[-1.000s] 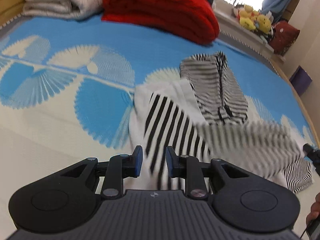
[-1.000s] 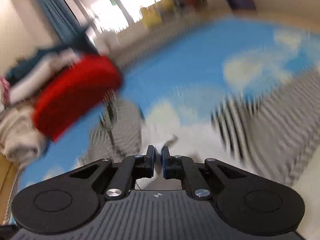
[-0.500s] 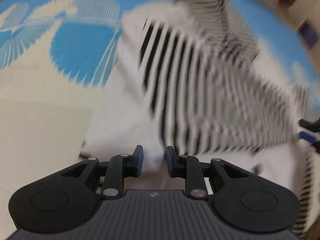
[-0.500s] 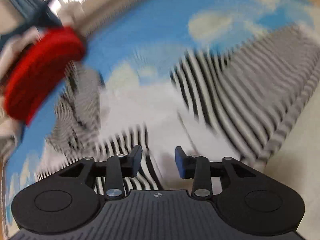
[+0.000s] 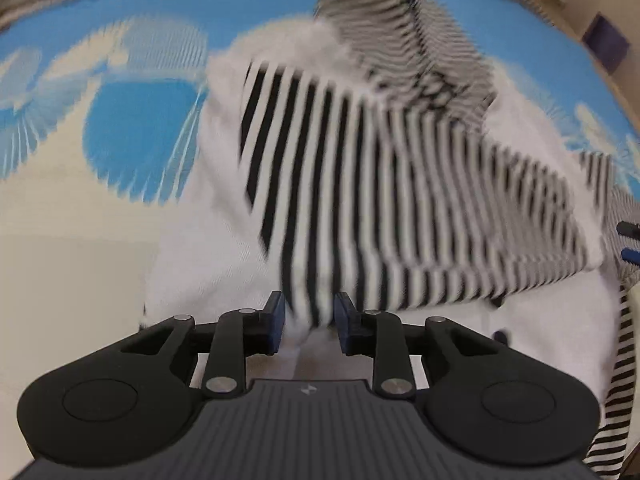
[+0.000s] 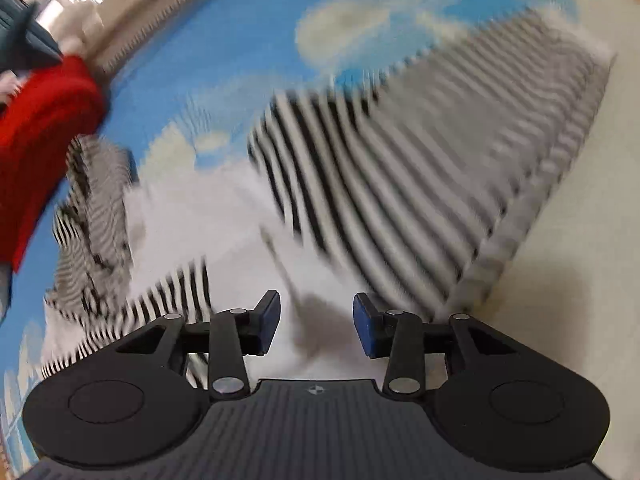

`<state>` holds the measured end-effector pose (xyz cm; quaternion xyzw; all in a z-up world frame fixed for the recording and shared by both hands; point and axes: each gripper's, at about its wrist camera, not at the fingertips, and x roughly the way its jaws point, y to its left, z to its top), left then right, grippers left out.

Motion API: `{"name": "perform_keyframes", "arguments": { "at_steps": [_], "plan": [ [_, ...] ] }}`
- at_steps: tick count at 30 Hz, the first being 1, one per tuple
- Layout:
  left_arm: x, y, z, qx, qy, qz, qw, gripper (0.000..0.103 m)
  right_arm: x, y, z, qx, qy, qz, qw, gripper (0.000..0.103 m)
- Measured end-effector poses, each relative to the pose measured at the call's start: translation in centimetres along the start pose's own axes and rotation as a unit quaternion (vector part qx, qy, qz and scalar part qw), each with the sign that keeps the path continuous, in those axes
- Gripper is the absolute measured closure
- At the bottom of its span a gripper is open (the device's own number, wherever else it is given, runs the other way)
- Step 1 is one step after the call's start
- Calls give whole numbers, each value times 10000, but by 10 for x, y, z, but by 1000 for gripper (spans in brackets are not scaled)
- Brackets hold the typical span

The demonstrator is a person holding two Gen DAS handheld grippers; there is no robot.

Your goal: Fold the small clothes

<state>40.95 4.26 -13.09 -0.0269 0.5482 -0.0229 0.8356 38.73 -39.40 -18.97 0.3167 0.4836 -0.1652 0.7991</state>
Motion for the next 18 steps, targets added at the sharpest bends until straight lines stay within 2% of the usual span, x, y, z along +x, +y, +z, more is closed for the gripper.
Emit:
{"name": "perform_keyframes", "arguments": {
  "at_steps": [2,5,10,14,18],
  "plan": [
    [-11,-9,5,85,-175,-62,9998,68,-13,-7,15,-45,-409,13,9992,60],
    [-18,-21,9,188,-277,-165,9993,64,-24,-41,32,235,-741,-24,9970,60],
    [-17,-39,14,339,-294,-221,9987,64,-30,-108,67,902,-1093,-496,9887,60],
    [-17,-43,16,339,-317,-245,9986,64,-32,-161,81,1325,-1217,-740,9809,60],
    [-14,-44,19,311,-314,-250,9987,64,-23,-202,86,1837,-1120,-585,9748,60]
  ]
}}
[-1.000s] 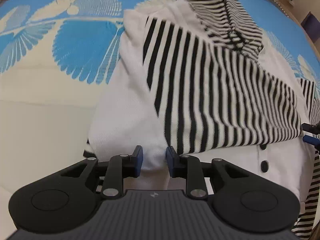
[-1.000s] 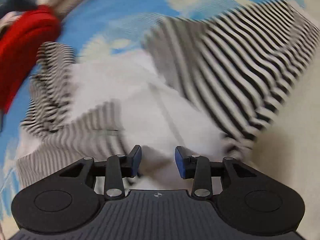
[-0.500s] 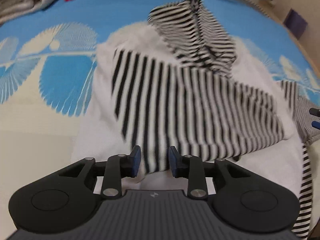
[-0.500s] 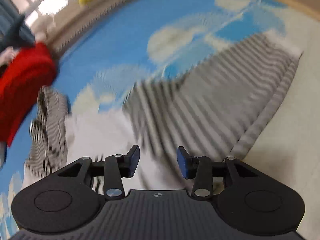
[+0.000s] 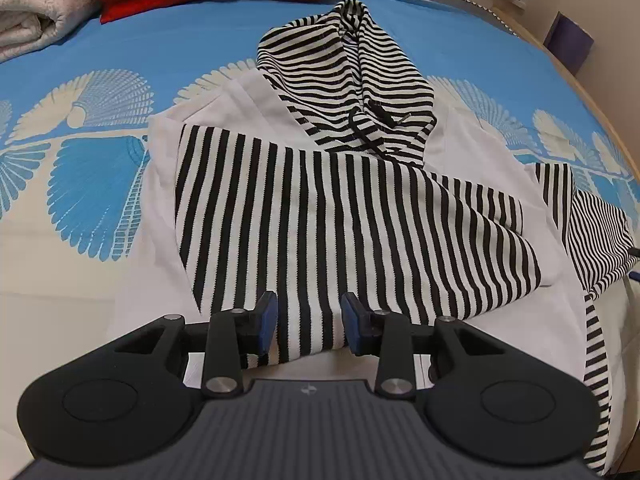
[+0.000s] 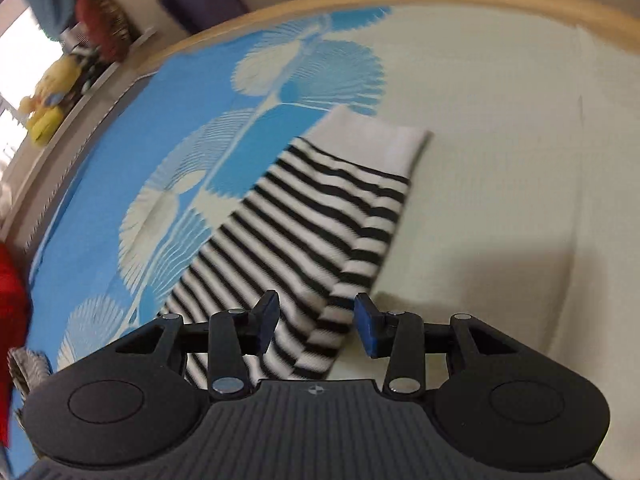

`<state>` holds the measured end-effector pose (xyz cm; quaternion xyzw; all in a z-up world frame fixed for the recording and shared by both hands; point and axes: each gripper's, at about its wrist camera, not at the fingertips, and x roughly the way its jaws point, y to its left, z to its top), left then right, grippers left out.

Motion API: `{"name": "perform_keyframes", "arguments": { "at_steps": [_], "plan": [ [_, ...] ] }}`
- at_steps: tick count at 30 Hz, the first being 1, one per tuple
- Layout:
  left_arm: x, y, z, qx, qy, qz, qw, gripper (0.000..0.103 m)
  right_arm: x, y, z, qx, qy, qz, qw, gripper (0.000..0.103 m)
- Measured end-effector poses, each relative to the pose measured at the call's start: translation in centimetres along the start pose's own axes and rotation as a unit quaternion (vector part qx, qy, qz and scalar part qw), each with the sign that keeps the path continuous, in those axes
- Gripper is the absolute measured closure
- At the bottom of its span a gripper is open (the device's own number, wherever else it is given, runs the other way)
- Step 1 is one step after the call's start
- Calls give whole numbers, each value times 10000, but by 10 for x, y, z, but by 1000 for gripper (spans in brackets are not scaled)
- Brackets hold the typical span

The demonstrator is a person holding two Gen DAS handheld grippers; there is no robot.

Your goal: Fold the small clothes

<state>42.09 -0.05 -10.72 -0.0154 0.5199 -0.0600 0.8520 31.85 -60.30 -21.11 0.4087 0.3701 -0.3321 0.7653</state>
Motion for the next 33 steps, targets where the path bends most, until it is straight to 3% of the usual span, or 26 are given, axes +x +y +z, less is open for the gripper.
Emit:
{"name": "perform_keyframes", "arguments": {
  "at_steps": [7,10,12,16,18,20,21,23,25,26,27,29,30,31,33],
  "plan": [
    [5,-5,1,65,25,14,10000,64,14,-15,6,524,4,79,9986,63],
    [3,-1,1,50,-1,40,10000,64,11,-11,7,515,-137,51,9986,98],
    [1,2,1,25,-34,66,10000,64,0,-3,5,537,-459,-75,9975,100],
    [-4,13,3,-85,-97,156,9998,64,-41,63,-14,-652,-1438,96,9874,100],
    [-9,21,4,-187,-155,201,9995,64,-70,111,-41,-1484,-1770,636,9709,100],
    [-13,30,4,-293,-196,248,9991,64,-101,159,-85,-2468,-1899,1448,9392,100],
    [-15,34,4,-349,-206,266,9988,64,-116,182,-113,-3054,-1782,2048,9127,100],
    [-18,42,4,-443,-222,267,9984,64,-137,216,-167,-4029,-1112,3265,8477,96],
    [-21,49,5,-540,-242,251,9979,64,-146,235,-219,-4833,-110,4156,7704,91],
    [-23,53,5,-591,-258,235,9976,64,-145,240,-243,-5154,414,4271,7418,87],
    [-25,57,5,-637,-268,220,9974,64,-142,242,-258,-5351,740,4187,7300,85],
    [-28,63,6,-736,-284,177,9967,64,-139,242,-271,-5535,917,3935,7283,78],
    [-30,66,7,-788,-298,152,9963,64,-140,241,-268,-5510,872,3833,7361,77],
    [-31,69,8,-867,-308,120,9957,64,-142,242,-261,-5419,803,3751,7478,74],
    [-33,74,10,-1020,-320,40,9943,64,-149,241,-238,-5055,615,3478,7873,69]
  ]
}}
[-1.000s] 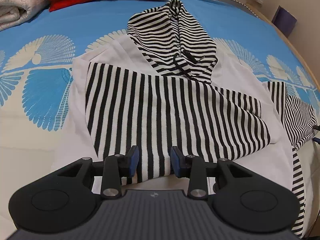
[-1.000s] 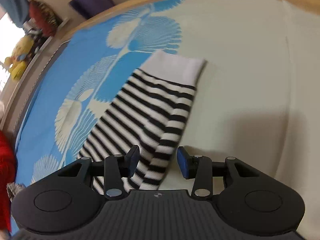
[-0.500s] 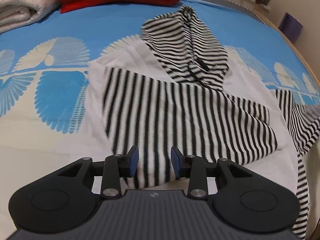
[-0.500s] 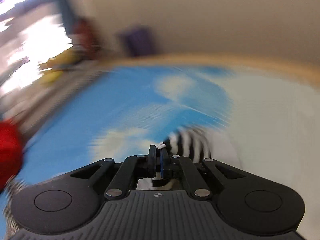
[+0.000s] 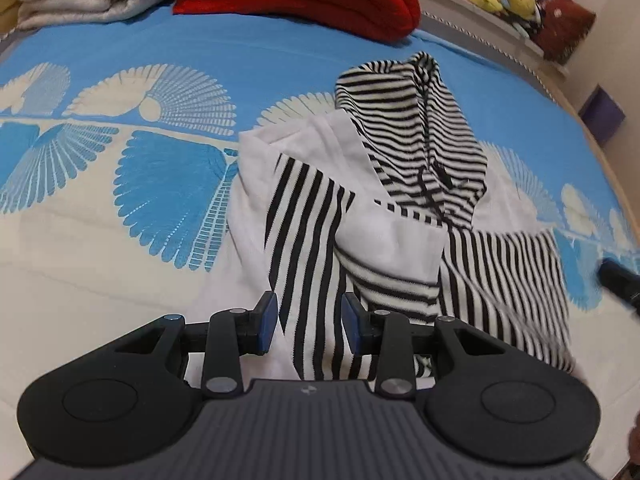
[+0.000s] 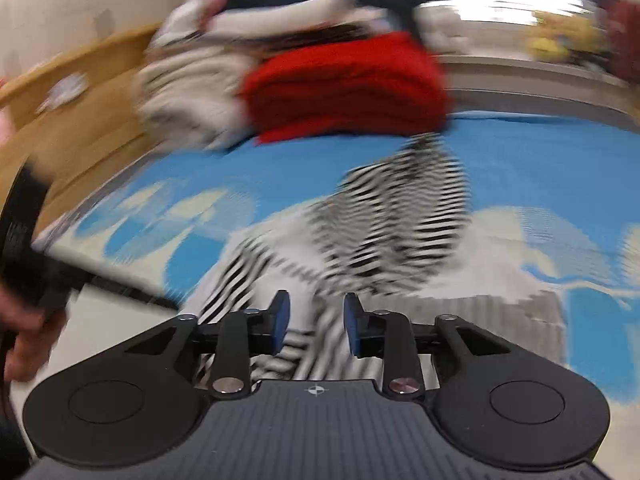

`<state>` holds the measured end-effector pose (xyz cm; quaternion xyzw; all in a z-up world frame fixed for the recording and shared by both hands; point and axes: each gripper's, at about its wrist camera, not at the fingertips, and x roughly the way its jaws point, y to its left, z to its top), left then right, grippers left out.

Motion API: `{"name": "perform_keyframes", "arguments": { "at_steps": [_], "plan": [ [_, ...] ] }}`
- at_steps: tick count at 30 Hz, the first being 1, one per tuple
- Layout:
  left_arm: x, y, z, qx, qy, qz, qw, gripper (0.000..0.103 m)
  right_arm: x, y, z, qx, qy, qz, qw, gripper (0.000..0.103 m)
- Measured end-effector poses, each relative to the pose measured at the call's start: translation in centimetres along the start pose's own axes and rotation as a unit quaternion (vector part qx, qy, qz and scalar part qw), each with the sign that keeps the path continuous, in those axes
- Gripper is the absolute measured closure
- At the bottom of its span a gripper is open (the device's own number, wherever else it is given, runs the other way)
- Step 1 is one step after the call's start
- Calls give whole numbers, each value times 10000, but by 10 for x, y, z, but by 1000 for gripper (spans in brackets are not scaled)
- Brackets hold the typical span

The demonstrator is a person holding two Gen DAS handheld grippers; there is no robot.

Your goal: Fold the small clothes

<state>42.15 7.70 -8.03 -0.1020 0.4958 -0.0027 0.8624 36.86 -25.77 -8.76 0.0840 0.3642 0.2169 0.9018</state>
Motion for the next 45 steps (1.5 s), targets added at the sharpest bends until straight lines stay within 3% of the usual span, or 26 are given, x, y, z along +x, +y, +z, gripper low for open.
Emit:
{"name": "perform_keyframes", "arguments": {
  "at_steps": [3,4,7,9,13,16,18,19,21,22,25,28,29,31,32,33,35,38,41,45],
  "plan": [
    [2,2,1,-175,49,-83,9998,64,-25,-11,20,813,-162,-897,9925,59],
    [3,2,2,-220,69,-103,9997,64,-31,-15,23,1072,-202,-1024,9887,58],
    [8,0,0,-304,93,-127,9994,64,-39,-22,19,1671,-417,-867,9812,55],
    [12,-5,-1,-309,81,-161,9994,64,-29,-21,6,1722,-418,-808,9809,55],
    [19,-24,-4,-180,-40,-268,9995,64,10,-34,-6,2134,353,-1262,9681,55],
    [26,-44,-4,-20,-239,-298,9993,64,24,-47,-15,2317,593,-1264,9627,55],
    [32,-57,-4,40,-402,-328,9986,64,27,-50,-21,2280,845,-1612,9565,55],
    [36,-65,-5,86,-499,-348,9981,62,28,-51,-22,2316,972,-1706,9528,55],
    [47,-78,-8,158,-591,-251,9978,44,30,-60,-27,2498,1139,-1621,9478,55],
    [53,-84,-9,184,-583,-185,9980,42,30,-63,-30,2572,1168,-1581,9461,55],
    [71,-100,-16,319,-487,-153,9982,41,30,-68,-29,2563,1174,-1533,9471,55],
    [87,-115,-26,648,-405,177,9969,41,27,-73,-28,2590,1157,-1529,9467,55],
    [91,-118,-30,813,-436,328,9952,42,25,-74,-29,2623,1157,-1515,9460,55],
    [99,-120,-36,1084,-369,674,9911,60,27,-77,-30,2661,1178,-1527,9444,55],
    [98,-118,-37,1074,-360,792,9904,83,27,-77,-30,2672,1187,-1535,9439,55],
    [92,-112,-38,897,-422,843,9915,94,28,-77,-30,2685,1198,-1529,9435,55],
    [68,-96,-41,209,-659,855,9939,94,28,-76,-30,2734,1217,-1519,9420,55],
    [37,-79,-56,-417,-838,889,9916,83,28,-73,-30,2873,1247,-1449,9386,55],
    [30,-57,-65,-956,-610,615,9916,66,27,-70,-28,2991,1228,-1387,9361,55],
    [31,-21,-58,-1734,-499,220,9833,54,24,-66,-25,3004,1122,-1489,9354,54]
  ]
}}
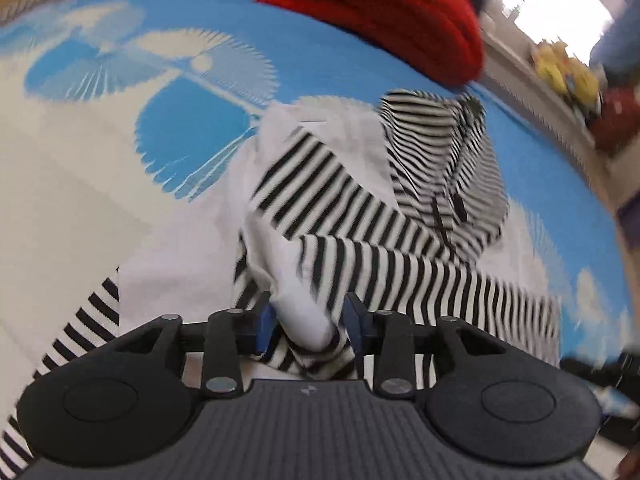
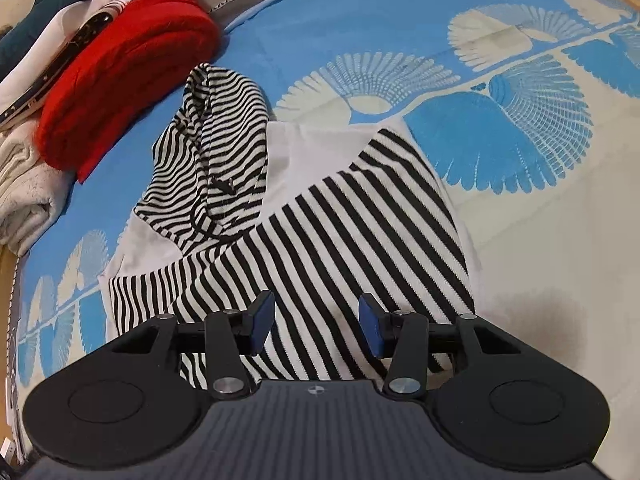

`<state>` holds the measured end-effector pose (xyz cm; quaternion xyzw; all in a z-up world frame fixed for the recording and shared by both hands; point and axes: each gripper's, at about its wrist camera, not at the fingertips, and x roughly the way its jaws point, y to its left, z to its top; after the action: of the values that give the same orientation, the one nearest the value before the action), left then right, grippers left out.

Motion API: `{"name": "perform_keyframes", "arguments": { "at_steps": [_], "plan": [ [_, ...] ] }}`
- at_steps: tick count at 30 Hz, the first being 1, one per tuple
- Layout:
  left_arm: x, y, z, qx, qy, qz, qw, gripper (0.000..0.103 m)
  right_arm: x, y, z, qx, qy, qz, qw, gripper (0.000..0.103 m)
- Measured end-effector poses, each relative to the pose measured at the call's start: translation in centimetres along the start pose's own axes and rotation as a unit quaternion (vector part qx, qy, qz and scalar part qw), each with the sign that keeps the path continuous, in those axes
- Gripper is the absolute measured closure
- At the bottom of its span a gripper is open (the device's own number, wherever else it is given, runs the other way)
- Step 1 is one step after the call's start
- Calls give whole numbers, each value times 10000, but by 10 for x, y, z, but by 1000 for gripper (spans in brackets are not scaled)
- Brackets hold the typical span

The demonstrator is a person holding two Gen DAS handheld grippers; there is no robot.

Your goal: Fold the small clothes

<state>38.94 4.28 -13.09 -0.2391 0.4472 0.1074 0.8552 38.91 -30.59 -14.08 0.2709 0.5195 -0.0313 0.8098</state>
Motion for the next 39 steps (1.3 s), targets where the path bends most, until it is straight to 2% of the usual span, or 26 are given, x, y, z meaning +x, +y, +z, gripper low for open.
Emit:
{"name": "perform_keyframes", "arguments": {
  "at_steps": [3,6,7,8,9,12,14,15,16,18,20,22,25,27,28,30,31,33,36,39],
  "plan": [
    [13,27,14,-675,423,-383,9961,52,1,1,-2,85,25,-32,10000,54],
    [26,45,21,-1115,734,-357,9904,58,3,4,-3,113,93,-32,9999,54],
    [28,49,21,-1188,757,-308,9895,65,3,5,-3,105,96,-30,9999,54],
    [28,50,22,-1148,786,-263,9899,92,3,7,-2,88,96,-29,9999,54],
    [27,50,24,-1016,785,-241,9914,97,2,8,-2,71,91,-33,9999,54],
    [1,36,36,-447,137,-449,9979,97,2,10,-2,63,70,-66,9999,54],
    [-20,23,41,140,-466,-623,9969,97,2,7,-1,121,40,-123,9998,54],
    [-25,19,43,323,-658,-634,9953,96,3,5,-2,186,30,-153,9997,54],
    [-25,20,44,398,-677,-581,9952,96,4,2,-2,253,36,-173,9995,54],
    [-14,30,46,151,-339,-401,9985,87,9,-8,-3,514,115,-277,9982,54],
    [1,47,47,-215,30,-92,9997,83,15,-19,-6,813,252,-357,9957,54],
    [1,51,48,-231,12,22,9997,84,23,-31,-9,1134,424,-536,9912,54],
    [-1,40,47,137,39,-342,9993,83,31,-45,-14,1498,586,-730,9843,54],
    [7,36,41,210,372,-574,9974,82,34,-49,-17,1567,629,-821,9822,54],
    [16,36,37,188,641,-557,9962,81,35,-48,-18,1575,639,-840,9819,54],
    [36,38,26,270,1171,-143,9927,82,35,-47,-18,1575,628,-849,9818,54],
    [41,40,21,352,1255,104,9914,85,32,-45,-18,1532,585,-868,9826,54],
    [37,35,22,526,1094,211,9924,84,25,-35,-15,1257,387,-897,9872,53],
    [23,22,24,898,735,219,9930,79,19,-23,-6,720,170,-778,9942,47],
    [27,20,18,1041,784,315,9910,79,23,-28,-5,737,312,-682,9945,44]
  ]
}}
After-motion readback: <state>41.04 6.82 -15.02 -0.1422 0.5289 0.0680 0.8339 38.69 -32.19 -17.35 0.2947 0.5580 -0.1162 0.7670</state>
